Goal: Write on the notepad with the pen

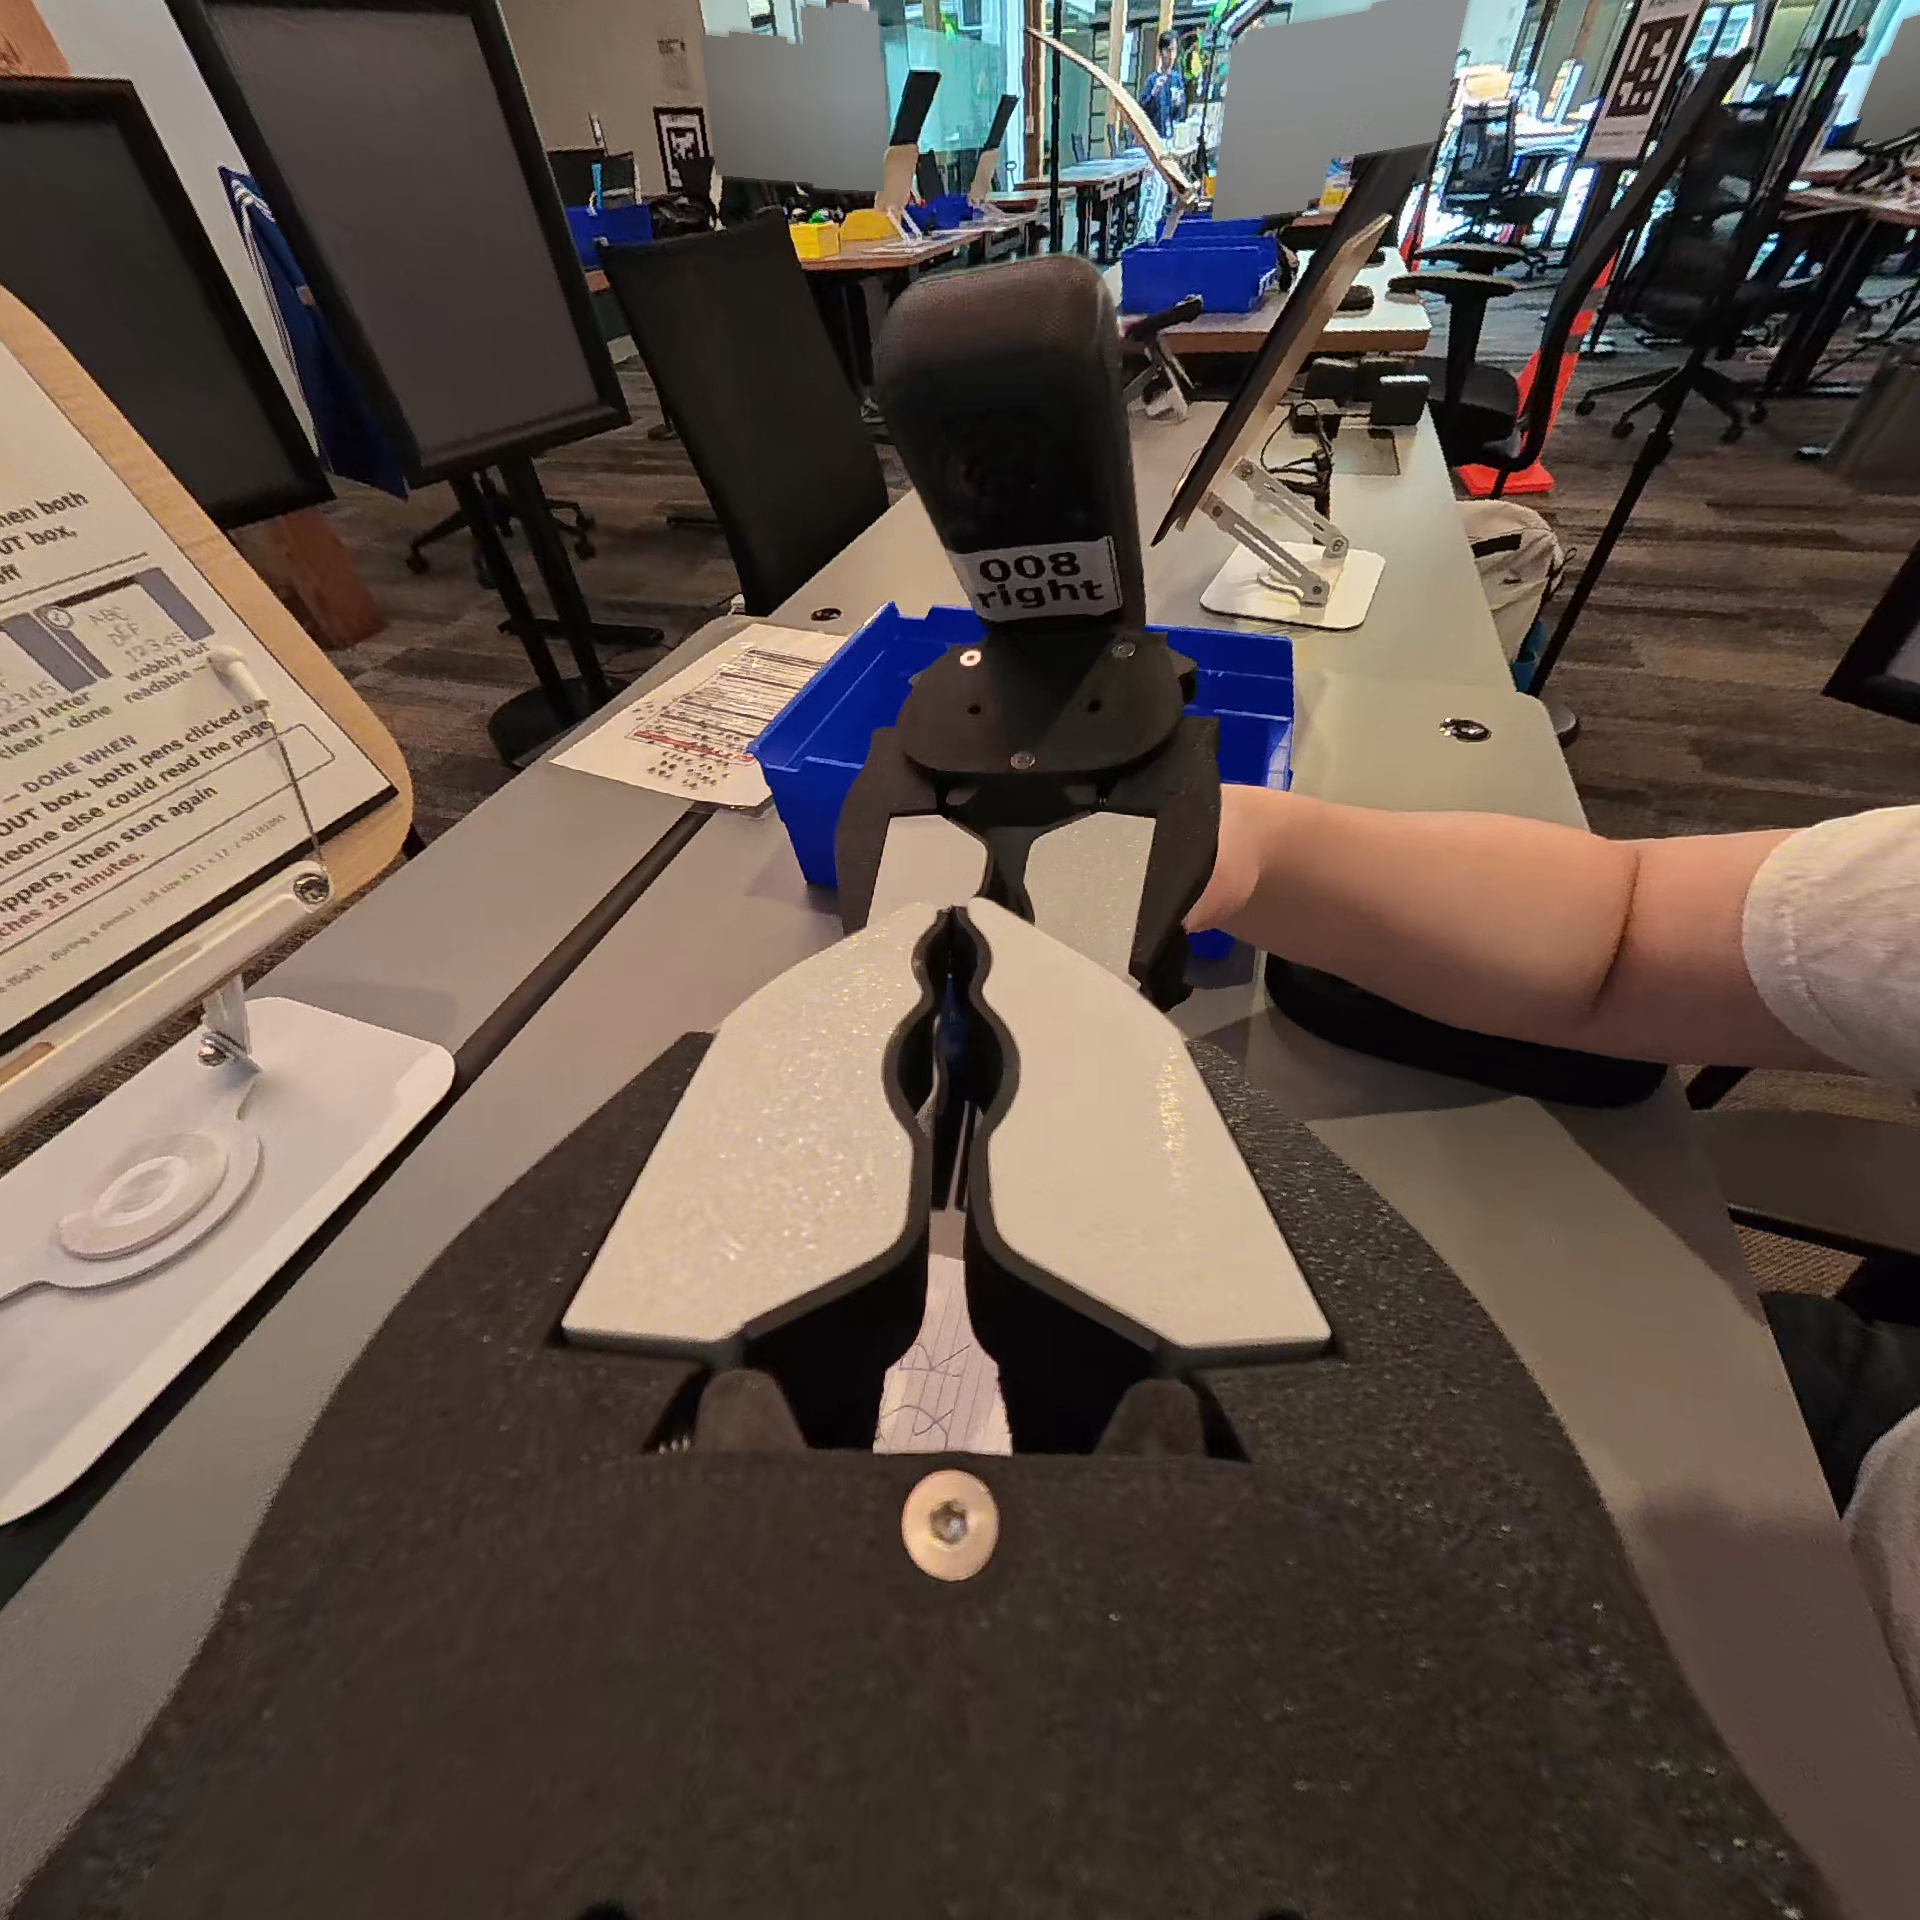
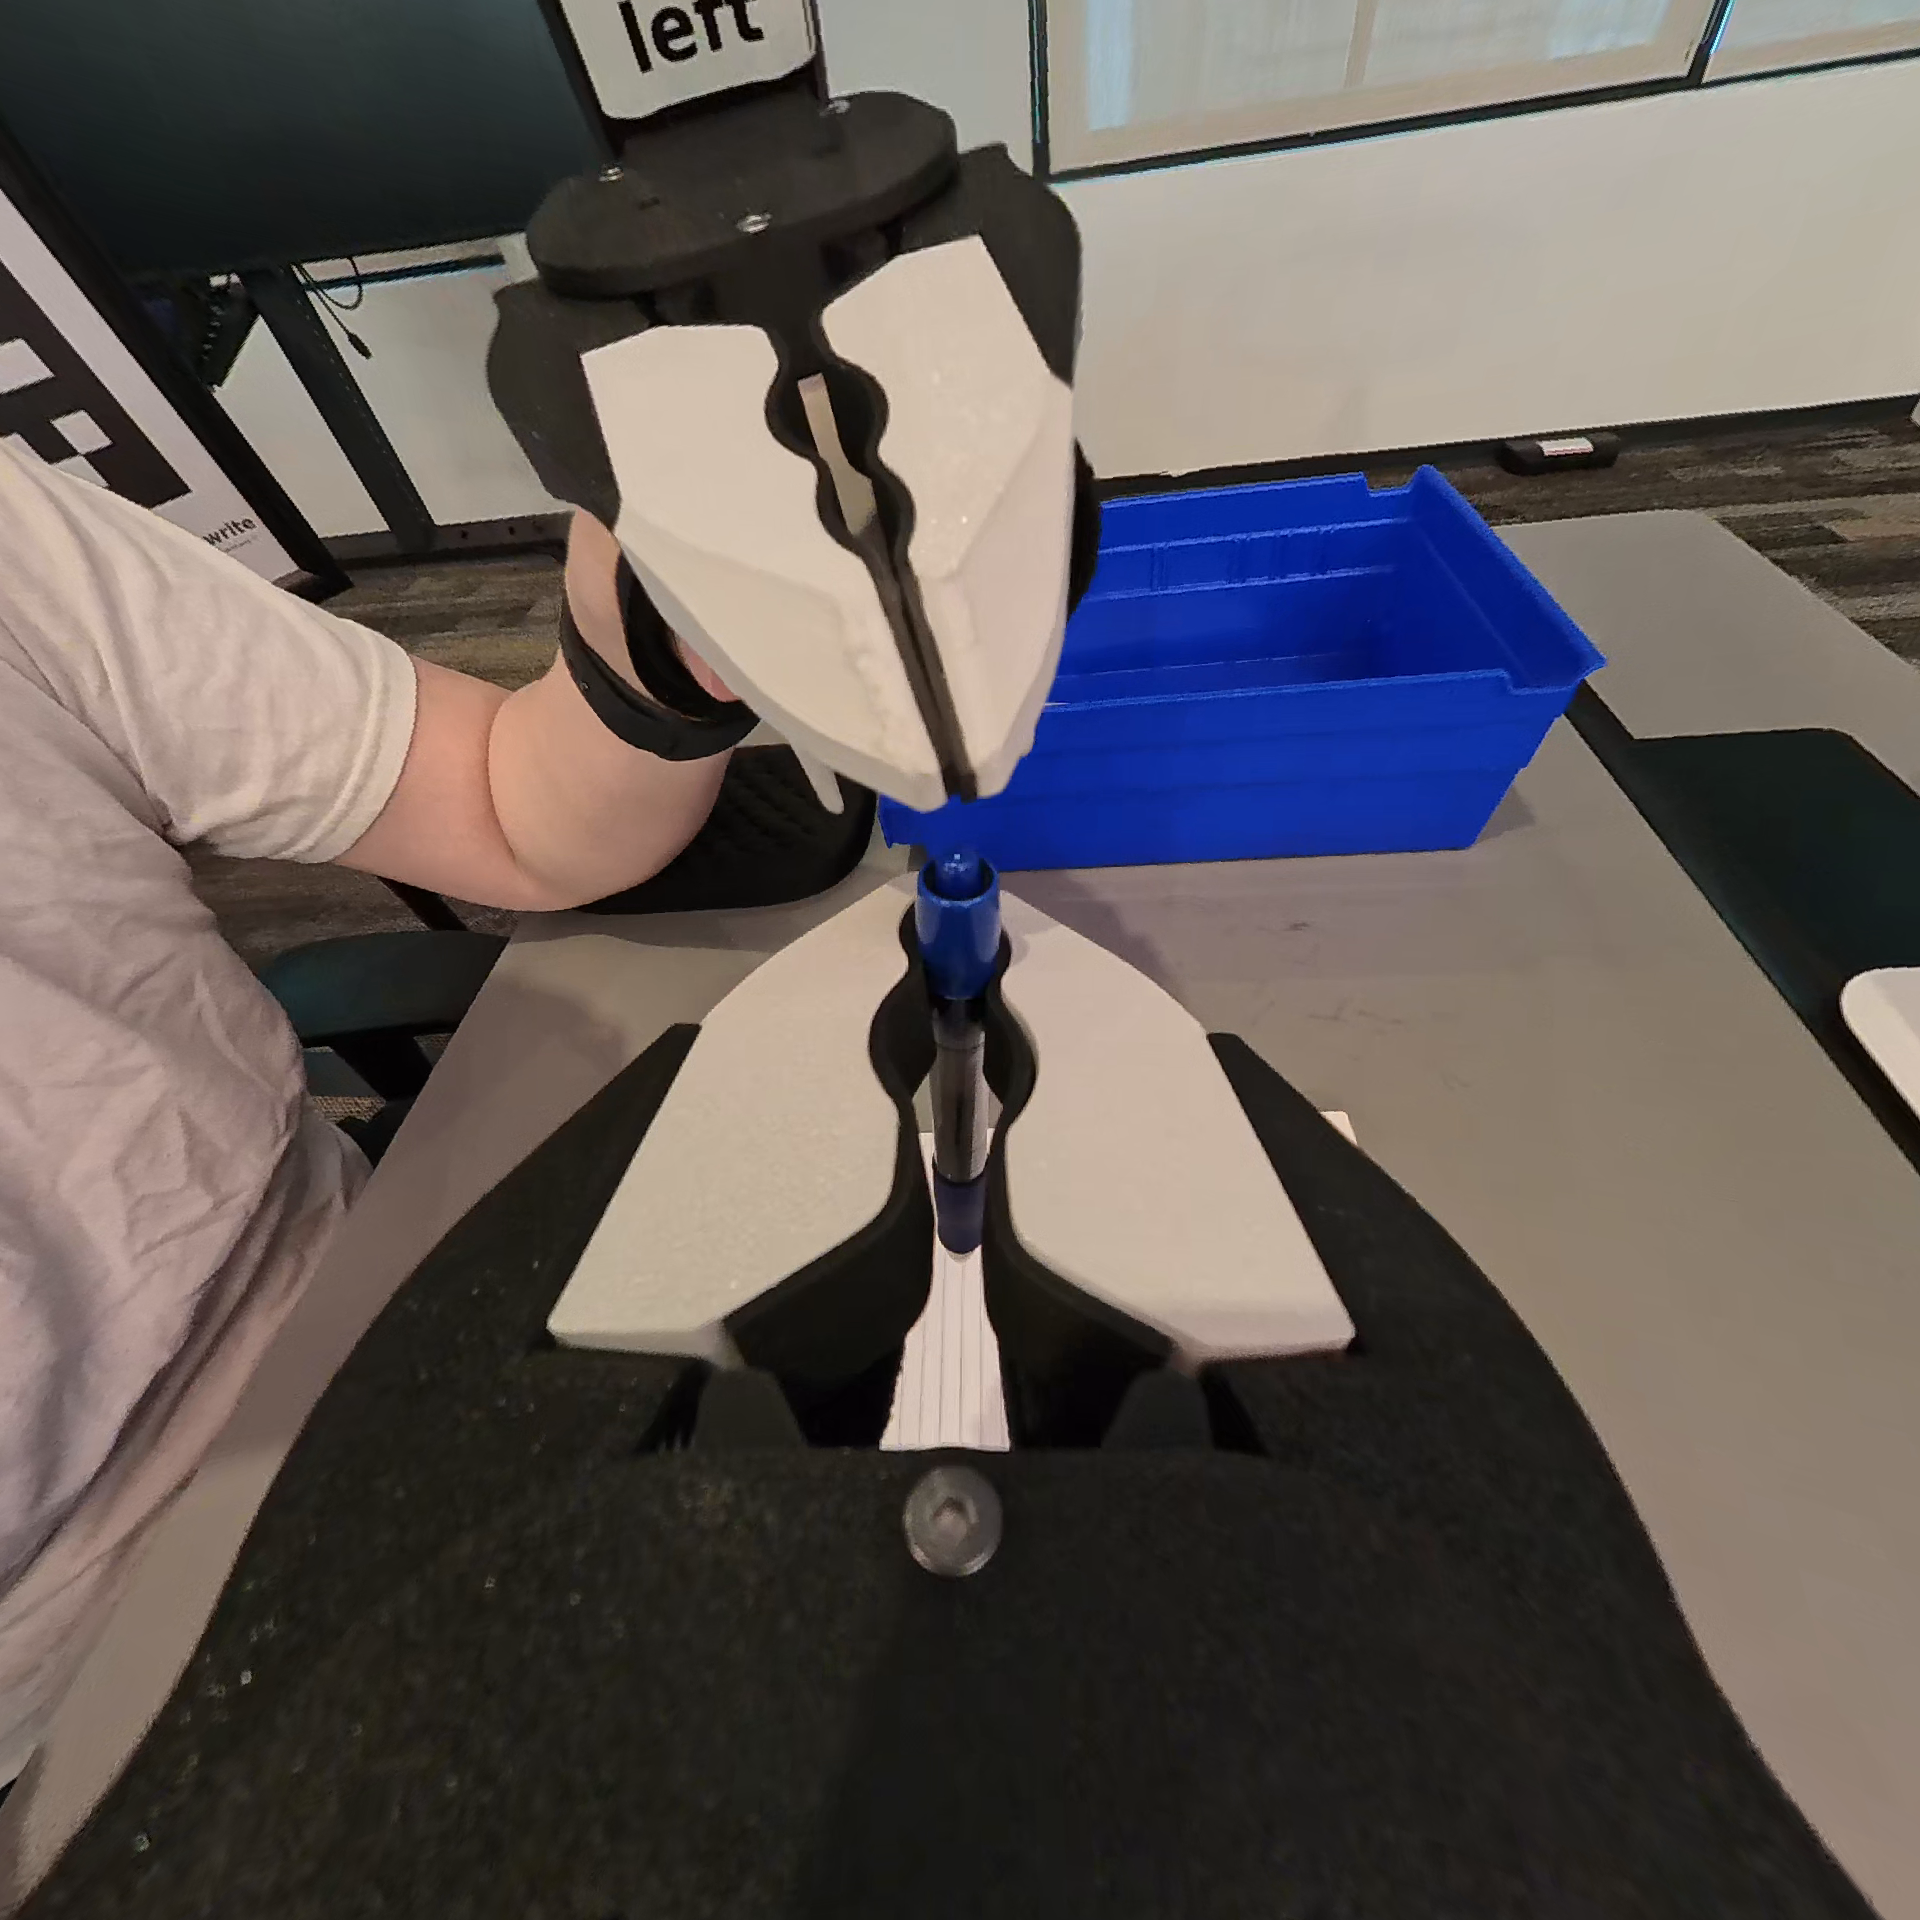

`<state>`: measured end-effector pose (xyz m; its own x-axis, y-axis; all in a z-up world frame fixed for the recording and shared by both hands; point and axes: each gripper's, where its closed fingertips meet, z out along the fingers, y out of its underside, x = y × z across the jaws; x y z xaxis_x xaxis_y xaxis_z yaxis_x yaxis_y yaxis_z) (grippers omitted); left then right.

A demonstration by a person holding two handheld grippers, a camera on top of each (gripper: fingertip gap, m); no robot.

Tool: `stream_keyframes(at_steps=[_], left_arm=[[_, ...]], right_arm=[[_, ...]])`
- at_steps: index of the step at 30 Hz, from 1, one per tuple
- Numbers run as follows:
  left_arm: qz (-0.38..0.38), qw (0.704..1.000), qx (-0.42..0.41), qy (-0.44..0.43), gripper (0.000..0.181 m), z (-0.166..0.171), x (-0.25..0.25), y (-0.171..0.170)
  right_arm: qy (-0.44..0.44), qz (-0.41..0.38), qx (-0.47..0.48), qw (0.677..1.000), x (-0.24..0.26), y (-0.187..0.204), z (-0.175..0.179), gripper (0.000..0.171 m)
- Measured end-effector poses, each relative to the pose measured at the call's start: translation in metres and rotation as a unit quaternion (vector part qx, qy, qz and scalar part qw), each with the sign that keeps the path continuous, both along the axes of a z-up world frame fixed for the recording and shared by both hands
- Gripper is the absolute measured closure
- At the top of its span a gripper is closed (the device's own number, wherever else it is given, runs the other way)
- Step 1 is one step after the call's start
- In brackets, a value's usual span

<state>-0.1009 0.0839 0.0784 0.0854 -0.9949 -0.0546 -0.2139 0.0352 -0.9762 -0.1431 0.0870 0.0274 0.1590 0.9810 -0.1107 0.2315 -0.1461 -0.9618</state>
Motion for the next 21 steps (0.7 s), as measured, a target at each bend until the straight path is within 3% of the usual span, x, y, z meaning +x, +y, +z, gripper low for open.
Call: stream_keyframes(at_steps=[11, 18, 21], left_arm=[[0.007, 1.000, 0.001, 0.016, 0.181, -0.009, 0.005, 0.002], [0.000, 1.000, -0.017, -0.011, 0.181, -0.003, 0.003, 0.004], [0.011, 1.000, -0.008, 0.016, 0.181, -0.013, 0.003, 0.009]], right_arm=[[-0.009, -0.002, 0.010, 1.000, 0.001, 0.002, -0.003, 0.167], [0.020, 0.003, 0.007, 1.000, 0.007, 0.000, 0.009, 0.167], [0.034, 0.005, 0.001, 0.999, 0.011, -0.001, 0.016, 0.167]])
